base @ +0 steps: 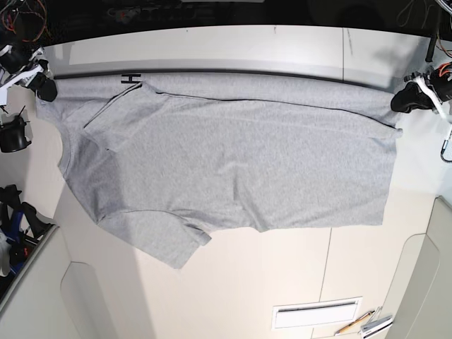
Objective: Fold the T-shirt properly
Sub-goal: 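Pull the folded edge taut with both grippers and lay it down, then release the fabric and move both grippers to the shirt's opposite edge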
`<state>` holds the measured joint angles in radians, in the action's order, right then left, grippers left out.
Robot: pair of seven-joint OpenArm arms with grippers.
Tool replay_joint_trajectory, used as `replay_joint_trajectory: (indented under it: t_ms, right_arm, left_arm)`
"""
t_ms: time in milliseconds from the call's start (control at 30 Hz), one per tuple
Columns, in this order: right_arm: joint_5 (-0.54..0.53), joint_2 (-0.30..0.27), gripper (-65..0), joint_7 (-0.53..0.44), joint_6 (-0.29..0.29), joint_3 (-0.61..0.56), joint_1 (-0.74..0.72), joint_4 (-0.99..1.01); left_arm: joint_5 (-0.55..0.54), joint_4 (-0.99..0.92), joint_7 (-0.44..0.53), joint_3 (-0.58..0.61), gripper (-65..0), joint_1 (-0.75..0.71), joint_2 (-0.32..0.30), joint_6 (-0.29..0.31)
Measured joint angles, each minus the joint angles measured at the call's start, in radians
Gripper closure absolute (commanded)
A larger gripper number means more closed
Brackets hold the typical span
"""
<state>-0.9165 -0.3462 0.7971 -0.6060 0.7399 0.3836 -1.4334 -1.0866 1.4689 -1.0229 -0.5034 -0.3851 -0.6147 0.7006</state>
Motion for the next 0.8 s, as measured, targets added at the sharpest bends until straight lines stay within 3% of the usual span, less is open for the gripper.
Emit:
replay_joint_trajectory:
  t_ms: [367, 800]
  right_arm:
    - [-0.037, 0.000, 0.0, 0.004, 0.000, 0.032, 0.083, -0.002]
    - [-0.037, 0.000, 0.0, 0.016, 0.000, 0.035, 0.105, -0.002]
  left_arm:
    - [-0.003, 0.003, -0.002, 0.000, 0.0, -0.105, 0.027, 0.000]
    - [0.005, 0.003, -0.009, 0.000, 0.0, -0.116, 0.027, 0.000]
